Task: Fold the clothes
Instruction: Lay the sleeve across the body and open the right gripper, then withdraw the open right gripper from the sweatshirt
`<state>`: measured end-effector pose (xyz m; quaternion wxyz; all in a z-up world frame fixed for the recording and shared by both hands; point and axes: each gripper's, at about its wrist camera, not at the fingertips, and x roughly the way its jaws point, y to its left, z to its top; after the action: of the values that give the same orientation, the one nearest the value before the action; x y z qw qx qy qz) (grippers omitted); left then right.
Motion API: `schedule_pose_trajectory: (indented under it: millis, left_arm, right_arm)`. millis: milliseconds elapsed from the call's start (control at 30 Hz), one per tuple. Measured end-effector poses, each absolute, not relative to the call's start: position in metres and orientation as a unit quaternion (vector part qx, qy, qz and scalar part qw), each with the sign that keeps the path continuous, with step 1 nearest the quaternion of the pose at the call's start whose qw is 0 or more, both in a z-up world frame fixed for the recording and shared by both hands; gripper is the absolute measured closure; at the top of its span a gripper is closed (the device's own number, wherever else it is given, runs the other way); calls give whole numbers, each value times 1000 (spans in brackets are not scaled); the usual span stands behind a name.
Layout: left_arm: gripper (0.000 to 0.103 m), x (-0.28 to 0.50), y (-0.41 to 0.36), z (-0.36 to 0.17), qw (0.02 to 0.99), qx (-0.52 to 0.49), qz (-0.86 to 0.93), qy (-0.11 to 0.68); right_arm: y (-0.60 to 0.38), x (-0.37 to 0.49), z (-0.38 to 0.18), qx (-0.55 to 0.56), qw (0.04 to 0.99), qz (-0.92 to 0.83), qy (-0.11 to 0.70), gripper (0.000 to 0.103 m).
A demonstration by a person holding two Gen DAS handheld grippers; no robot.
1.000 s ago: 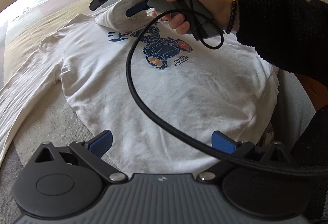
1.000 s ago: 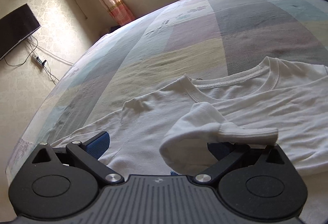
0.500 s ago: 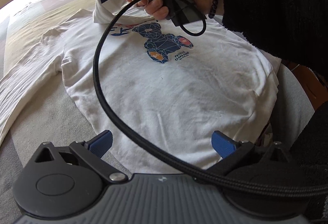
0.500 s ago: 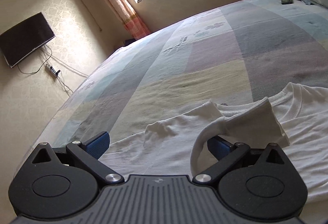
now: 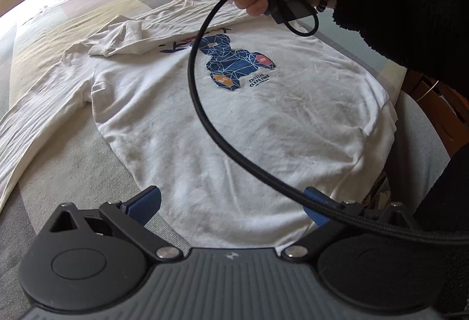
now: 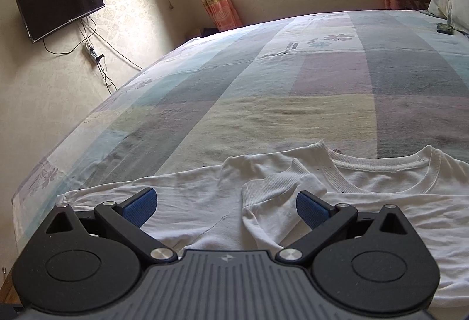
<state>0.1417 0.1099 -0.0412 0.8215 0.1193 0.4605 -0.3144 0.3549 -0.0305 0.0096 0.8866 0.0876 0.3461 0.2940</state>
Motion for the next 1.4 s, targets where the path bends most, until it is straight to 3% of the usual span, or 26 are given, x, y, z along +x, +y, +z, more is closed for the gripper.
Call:
schedule_pose_trajectory:
  millis: [300, 767, 1133, 1400]
  left_arm:
    - [1, 138, 89, -32, 819, 141, -318, 456]
    - [1, 143, 45, -14, 815, 176, -312, 456]
    - [1, 176, 20, -15, 837, 129, -278, 454]
    - [1, 197, -4, -25, 836, 104, -277, 462]
  right_arm:
    - [-97, 348, 6, 62, 915, 207, 340, 0]
    - [-179, 303, -44, 110, 875, 209, 423, 0]
    - [-244, 218, -45, 22, 910, 170, 376, 0]
    - [-273, 270, -56, -28, 931, 69, 357, 0]
